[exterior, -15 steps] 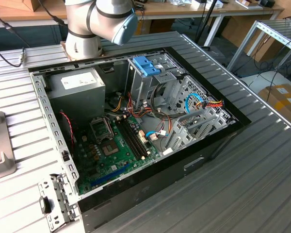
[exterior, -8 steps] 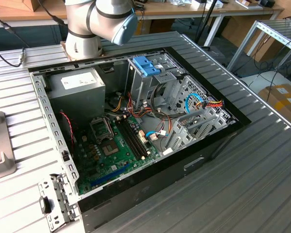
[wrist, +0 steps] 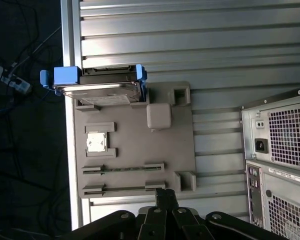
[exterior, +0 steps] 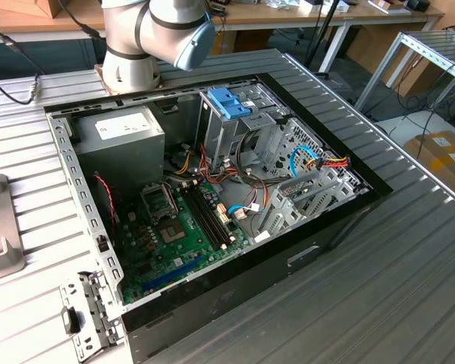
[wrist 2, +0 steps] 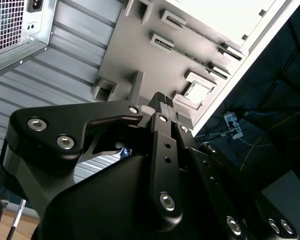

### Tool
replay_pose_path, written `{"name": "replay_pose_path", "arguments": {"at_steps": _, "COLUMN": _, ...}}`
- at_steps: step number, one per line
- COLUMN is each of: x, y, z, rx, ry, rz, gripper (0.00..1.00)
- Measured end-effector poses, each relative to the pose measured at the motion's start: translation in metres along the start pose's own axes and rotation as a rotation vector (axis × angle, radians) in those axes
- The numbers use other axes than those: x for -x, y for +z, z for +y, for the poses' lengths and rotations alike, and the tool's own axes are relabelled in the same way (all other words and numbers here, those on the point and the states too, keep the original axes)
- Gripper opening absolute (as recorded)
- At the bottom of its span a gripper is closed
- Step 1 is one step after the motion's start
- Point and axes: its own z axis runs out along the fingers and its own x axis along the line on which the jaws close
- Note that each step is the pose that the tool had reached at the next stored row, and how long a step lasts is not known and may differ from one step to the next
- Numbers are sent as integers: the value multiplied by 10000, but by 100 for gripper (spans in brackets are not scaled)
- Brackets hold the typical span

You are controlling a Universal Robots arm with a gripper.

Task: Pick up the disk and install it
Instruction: 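Reach for the disk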

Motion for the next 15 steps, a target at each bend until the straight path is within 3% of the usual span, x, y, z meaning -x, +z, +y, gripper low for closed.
{"name": "replay_pose_path", "arguments": {"at_steps": 15, "x": -89, "y": -2, "z": -7, "rx": 1, "ry": 0, "rz": -1, "gripper": 10}}
